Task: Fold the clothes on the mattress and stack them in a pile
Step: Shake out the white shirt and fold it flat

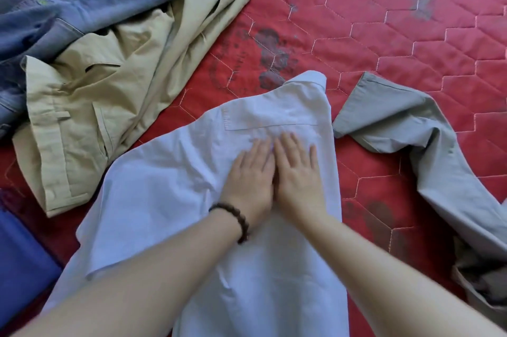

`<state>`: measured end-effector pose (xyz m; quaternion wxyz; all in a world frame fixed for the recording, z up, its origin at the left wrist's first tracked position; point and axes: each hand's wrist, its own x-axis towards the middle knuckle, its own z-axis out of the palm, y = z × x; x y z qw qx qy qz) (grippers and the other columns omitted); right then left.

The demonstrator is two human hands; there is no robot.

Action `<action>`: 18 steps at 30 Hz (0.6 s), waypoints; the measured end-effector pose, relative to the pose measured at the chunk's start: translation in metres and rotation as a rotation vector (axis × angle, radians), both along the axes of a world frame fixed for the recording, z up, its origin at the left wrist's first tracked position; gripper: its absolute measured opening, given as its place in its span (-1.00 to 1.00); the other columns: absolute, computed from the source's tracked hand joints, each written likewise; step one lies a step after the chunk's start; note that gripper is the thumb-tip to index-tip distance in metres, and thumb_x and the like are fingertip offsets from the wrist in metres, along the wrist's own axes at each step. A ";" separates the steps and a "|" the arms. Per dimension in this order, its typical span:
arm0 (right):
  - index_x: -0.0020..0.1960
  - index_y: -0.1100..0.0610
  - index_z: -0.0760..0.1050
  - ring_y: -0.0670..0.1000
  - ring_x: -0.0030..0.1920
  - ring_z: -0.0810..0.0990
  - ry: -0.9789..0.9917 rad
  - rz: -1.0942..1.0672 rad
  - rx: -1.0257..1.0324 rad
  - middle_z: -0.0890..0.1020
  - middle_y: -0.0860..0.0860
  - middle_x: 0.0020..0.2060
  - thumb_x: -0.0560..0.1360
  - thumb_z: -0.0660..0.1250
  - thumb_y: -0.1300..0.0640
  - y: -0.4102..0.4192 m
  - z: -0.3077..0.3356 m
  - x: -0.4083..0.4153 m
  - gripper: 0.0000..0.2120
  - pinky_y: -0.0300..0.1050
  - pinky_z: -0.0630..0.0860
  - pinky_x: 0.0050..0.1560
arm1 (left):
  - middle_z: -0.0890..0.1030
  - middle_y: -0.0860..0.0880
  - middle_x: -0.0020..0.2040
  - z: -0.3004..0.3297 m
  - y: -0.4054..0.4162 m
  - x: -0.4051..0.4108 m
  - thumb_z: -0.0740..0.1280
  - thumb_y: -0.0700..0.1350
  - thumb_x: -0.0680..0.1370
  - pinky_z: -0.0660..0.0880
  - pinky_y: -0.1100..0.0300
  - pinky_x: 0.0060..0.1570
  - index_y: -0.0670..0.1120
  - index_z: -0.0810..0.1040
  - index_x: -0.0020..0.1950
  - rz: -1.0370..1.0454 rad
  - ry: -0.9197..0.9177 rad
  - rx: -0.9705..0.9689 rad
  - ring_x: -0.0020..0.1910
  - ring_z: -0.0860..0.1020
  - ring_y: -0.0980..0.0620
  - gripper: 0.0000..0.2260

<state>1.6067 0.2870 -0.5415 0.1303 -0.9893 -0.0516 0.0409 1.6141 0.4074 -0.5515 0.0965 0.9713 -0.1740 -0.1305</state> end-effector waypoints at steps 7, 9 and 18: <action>0.57 0.08 -0.09 0.02 0.55 -0.22 0.158 -0.130 -0.209 -0.11 0.01 0.55 0.59 -0.14 -0.21 -0.044 -0.016 -0.071 -0.36 0.25 -0.25 0.49 | -0.27 -0.07 0.57 -0.009 0.046 -0.024 -0.22 0.24 0.58 -0.32 -0.11 0.45 -0.10 -0.31 0.54 0.207 0.006 0.334 0.54 -0.28 -0.04 -0.35; 0.55 0.15 0.02 0.05 0.55 -0.11 0.137 -0.148 -0.205 0.00 0.07 0.55 0.58 -0.11 -0.16 -0.034 -0.011 -0.093 -0.36 0.27 -0.16 0.49 | -0.25 -0.13 0.56 0.002 0.033 -0.048 -0.22 0.18 0.59 -0.38 -0.14 0.42 -0.17 -0.25 0.54 0.206 -0.039 0.289 0.53 -0.30 -0.08 -0.36; 0.47 0.18 0.29 0.10 0.49 0.19 0.154 -0.057 -0.152 0.29 0.08 0.48 0.55 -0.01 -0.05 -0.013 -0.004 -0.189 -0.44 0.31 0.12 0.44 | 0.19 -0.14 0.52 0.006 0.050 -0.173 -0.05 0.15 0.55 0.06 -0.05 0.43 -0.15 0.22 0.51 0.014 0.026 0.176 0.50 0.19 -0.12 -0.39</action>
